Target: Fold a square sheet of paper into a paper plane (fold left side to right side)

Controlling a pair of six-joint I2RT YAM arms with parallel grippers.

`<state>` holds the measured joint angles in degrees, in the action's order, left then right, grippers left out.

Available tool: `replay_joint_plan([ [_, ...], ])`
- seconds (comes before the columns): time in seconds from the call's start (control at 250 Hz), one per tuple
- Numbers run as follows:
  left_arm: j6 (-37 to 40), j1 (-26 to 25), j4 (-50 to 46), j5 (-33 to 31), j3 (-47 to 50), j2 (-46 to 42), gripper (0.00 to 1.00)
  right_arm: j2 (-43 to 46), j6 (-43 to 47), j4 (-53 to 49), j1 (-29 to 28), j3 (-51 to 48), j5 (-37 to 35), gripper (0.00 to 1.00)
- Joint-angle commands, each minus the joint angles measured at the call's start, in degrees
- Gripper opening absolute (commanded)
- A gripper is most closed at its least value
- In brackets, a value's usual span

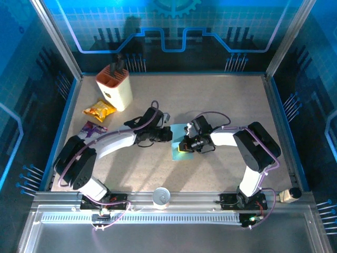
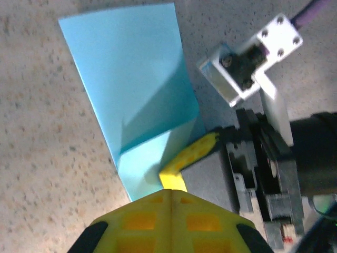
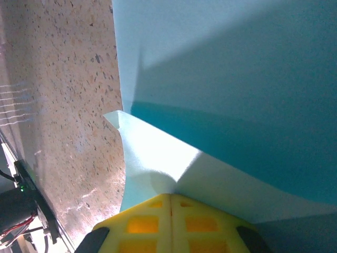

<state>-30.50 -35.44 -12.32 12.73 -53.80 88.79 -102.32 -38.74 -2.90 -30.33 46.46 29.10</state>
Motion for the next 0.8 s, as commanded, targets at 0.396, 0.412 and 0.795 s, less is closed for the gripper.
replay_joint_plan([
  [0.396,-12.13,-7.60,8.47,9.97,5.39,6.36,0.00,-1.92,-0.97,-6.24,-0.70,-2.70,-3.04,0.00],
  [0.412,-12.13,-7.75,8.52,9.98,5.25,6.76,0.00,-1.92,-0.90,-6.33,-0.70,-2.52,-3.03,0.00],
  [0.795,-11.05,-7.89,8.07,8.41,3.55,11.14,0.00,-1.92,-0.20,-7.12,-0.70,-2.51,-3.31,0.00],
])
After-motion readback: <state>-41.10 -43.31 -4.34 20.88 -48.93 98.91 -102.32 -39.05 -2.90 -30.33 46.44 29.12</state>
